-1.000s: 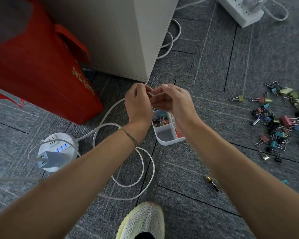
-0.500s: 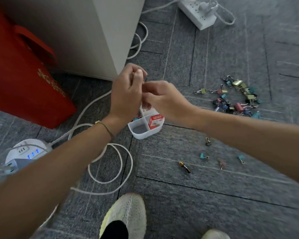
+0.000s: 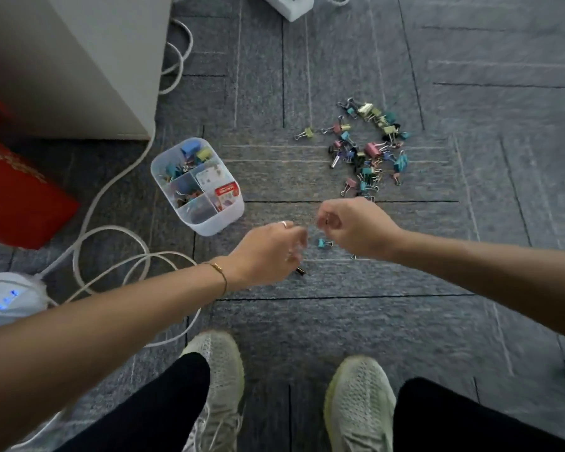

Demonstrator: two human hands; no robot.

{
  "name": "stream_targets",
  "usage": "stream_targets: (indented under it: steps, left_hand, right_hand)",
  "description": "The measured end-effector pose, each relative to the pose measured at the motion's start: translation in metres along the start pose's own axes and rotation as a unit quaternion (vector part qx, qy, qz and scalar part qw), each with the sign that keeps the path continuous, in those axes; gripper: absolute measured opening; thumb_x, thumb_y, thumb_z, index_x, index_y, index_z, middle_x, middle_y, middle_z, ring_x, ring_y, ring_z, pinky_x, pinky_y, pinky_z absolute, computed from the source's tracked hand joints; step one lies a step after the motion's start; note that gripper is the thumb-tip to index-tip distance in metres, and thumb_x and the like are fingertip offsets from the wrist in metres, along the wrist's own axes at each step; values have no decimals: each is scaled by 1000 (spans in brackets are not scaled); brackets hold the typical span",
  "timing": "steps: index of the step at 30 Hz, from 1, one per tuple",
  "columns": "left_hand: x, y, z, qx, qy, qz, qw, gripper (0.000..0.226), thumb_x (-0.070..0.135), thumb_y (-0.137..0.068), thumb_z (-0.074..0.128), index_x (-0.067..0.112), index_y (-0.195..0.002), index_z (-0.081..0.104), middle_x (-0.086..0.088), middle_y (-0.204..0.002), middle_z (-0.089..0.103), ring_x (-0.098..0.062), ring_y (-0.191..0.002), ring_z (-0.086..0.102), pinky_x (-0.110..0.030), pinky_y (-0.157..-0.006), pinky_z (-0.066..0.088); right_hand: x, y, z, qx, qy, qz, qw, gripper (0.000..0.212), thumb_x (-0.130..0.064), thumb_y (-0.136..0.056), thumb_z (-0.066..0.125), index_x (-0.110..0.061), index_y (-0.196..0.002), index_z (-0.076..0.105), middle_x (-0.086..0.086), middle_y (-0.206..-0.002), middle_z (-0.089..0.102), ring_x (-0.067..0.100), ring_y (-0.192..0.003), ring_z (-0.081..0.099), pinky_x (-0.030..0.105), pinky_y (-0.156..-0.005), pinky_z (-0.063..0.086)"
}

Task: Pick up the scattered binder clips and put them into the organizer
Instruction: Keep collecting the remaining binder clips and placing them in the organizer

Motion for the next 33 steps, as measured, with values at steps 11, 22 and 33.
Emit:
stream_targets:
  steps: [11, 22, 33]
  left_hand:
    - [0, -18, 27, -91, -66, 71, 991, 20, 30, -100, 62, 11, -100, 67, -2, -96, 68, -23, -86, 66, -37, -73, 53]
    - [23, -48, -57, -241, 404, -230, 852, 27, 12, -108, 47, 8, -106, 73, -10, -77, 72, -19, -66, 68, -27, -62, 58]
    - [-7, -84, 22, -73, -101, -221, 967, 72, 76, -95, 36, 16, -59, 50, 2, -54, 53, -19, -50, 53, -28, -49, 36]
  right_hand:
    - [43, 8, 44, 52, 14, 42, 998, 19, -29, -90, 73, -21, -104, 64, -10, -87, 63, 14, -80, 62, 25, -64, 45]
    - [32, -8, 55, 26, 76, -27, 996, 26, -43, -94, 65, -19, -91, 55, -5, -95, 63, 19, -78, 59, 32, -66, 40]
    - [124, 24, 20, 89, -635, 198, 741, 29, -2, -96, 37, -8, -82, 62, 5, -65, 59, 19, -61, 56, 33, -62, 49]
Point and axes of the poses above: each hand's wrist, its own y-axis away from the middle knuckle, its own z-axis out of the palm, x = y × z, the point moved 8 cm from there along -y, towards the middle knuckle
